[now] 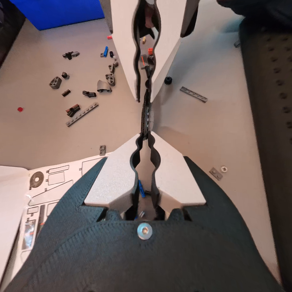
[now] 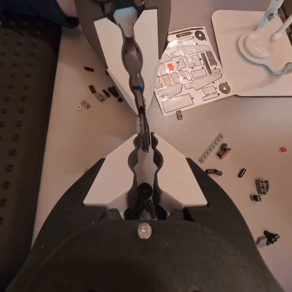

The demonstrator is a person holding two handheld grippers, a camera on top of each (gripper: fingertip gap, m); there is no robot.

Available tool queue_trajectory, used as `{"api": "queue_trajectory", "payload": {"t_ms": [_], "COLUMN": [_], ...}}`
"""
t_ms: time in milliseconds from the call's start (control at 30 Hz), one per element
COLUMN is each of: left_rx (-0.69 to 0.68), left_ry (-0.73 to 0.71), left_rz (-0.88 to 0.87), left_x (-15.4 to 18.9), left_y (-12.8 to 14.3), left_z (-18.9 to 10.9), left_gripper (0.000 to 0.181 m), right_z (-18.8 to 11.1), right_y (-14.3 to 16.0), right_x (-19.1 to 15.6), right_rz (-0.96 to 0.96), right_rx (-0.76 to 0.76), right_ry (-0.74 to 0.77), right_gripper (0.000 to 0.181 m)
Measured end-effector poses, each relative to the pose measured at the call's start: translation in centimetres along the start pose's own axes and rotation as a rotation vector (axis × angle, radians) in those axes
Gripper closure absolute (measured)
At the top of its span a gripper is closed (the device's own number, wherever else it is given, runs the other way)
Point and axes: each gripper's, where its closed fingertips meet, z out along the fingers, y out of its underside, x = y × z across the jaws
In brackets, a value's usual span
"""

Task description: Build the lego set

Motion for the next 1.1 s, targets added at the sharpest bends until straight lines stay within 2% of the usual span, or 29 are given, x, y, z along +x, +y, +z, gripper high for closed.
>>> {"api": "queue_trajectory", "payload": {"t_ms": [100,233,333,500,900,1033,1100], "left_rx": [0.005,0.045,0.050,-0.008,-0.040,-0.039,-0.042], "left_ry": [0.064,0.143,0.214,0.175,0.119,0.149,0.167], "left_rz": [-0.062,-0.137,-0.176,-0.187,-0.185,-0.187,-0.189], "left_x": [0.4,1.0,1.9,1.4,0.4,0.9,1.1], "left_y": [0.2,-0.3,-0.5,0.6,1.4,1.4,1.5], "left_z": [0.0,-0.3,-0.4,0.4,0.8,0.8,0.8], "left_gripper": [0.178,0.179,0.179,0.179,0.178,0.163,0.163], "right_z": [0.5,0.6,0.3,1.6,1.5,1.2,1.0], "right_y": [0.2,0.5,0.4,1.8,1.2,0.7,0.4], "right_x": [-0.5,-1.0,-1.9,-2.3,-2.2,-2.5,-2.6], "right_rz": [-0.020,0.032,0.098,0.168,0.251,0.263,0.275], "right_rx": [-0.026,-0.040,-0.021,-0.090,-0.037,-0.006,0.012], "right_ry": [-0.019,-0.064,-0.153,-0.204,-0.251,-0.281,-0.299], "right_gripper": [0.181,0.181,0.181,0.181,0.181,0.181,0.181]}}
